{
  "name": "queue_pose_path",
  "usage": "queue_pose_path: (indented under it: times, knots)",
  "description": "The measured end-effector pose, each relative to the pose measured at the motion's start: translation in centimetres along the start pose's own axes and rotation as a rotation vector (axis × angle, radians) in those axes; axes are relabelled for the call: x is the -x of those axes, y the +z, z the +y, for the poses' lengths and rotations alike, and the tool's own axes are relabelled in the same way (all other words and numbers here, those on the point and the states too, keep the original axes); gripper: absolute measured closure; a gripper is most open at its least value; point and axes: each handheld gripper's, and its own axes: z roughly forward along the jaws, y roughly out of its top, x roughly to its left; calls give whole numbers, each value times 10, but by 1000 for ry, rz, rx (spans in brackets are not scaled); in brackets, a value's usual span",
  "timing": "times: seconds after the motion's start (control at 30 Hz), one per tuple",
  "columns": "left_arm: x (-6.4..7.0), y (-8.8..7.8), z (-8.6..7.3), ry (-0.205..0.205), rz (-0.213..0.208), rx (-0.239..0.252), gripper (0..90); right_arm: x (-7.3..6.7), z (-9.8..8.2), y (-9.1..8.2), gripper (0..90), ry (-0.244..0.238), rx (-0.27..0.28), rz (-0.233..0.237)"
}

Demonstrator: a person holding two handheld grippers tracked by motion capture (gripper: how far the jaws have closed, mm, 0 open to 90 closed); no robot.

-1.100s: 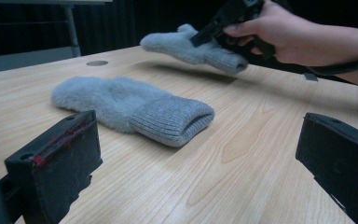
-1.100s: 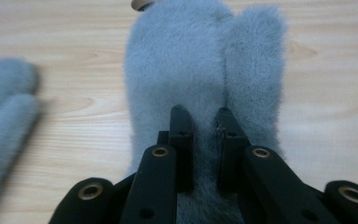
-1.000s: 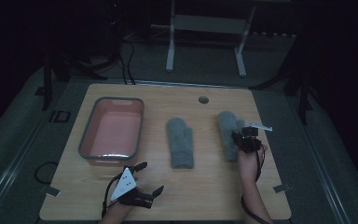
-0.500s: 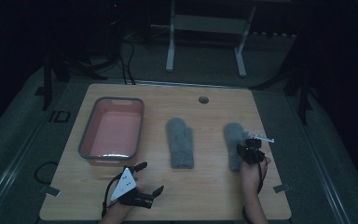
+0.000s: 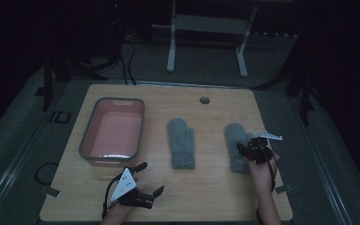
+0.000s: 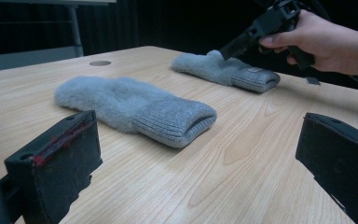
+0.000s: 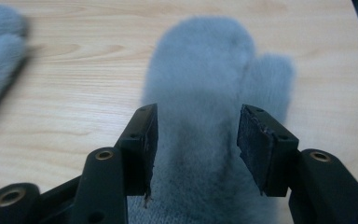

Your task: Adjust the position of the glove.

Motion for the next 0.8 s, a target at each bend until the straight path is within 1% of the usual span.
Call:
queue_pose_path:
  times: [0.03,0.07,0.1,0.13,0.17,0.2,0.23,0.27,0.33,0.4,0.43,0.5,0.57,0.63,0.73,0.77,0.8]
  knots:
    - [0,0,0,0,-1,0,3,1,1,-2,477,-37,10,12]
    - [0,0,0,2,-2,0,3,3,1,-4,482,-67,8,13]
    - [0,0,0,5,-2,0,3,5,2,-4,493,-87,-2,38]
    - [0,0,0,7,-3,0,3,6,2,-4,506,-103,-10,50]
    - [0,0,0,8,-3,-1,3,8,2,-3,512,-111,-25,50]
    - [0,0,0,7,-3,-1,3,9,1,-2,506,-129,-36,69]
    - [0,0,0,5,-3,-1,4,9,0,-1,509,-152,-36,76]
    - [0,0,0,5,-3,-1,3,10,-1,1,511,-168,-39,71]
    - [0,0,0,6,-3,-2,3,12,-4,7,522,-177,-60,84]
    - [1,0,0,6,-3,-1,3,12,-10,16,550,-191,-96,81]
    - [1,0,0,8,-2,-2,3,13,-14,20,566,-194,-95,84]
    - [1,0,0,8,-3,-2,3,13,-19,22,625,-159,-65,92]
    - [0,0,0,6,-2,-1,3,12,-21,22,716,-134,-51,81]
    - [0,0,0,6,-1,0,3,9,-21,22,778,-104,-47,59]
    - [1,0,0,7,0,2,3,3,-19,20,812,-72,-43,23]
    - [1,0,0,6,-1,2,3,1,-18,19,817,-60,-39,24]
    - [0,0,0,5,-1,2,3,-1,-17,17,818,-62,-32,23]
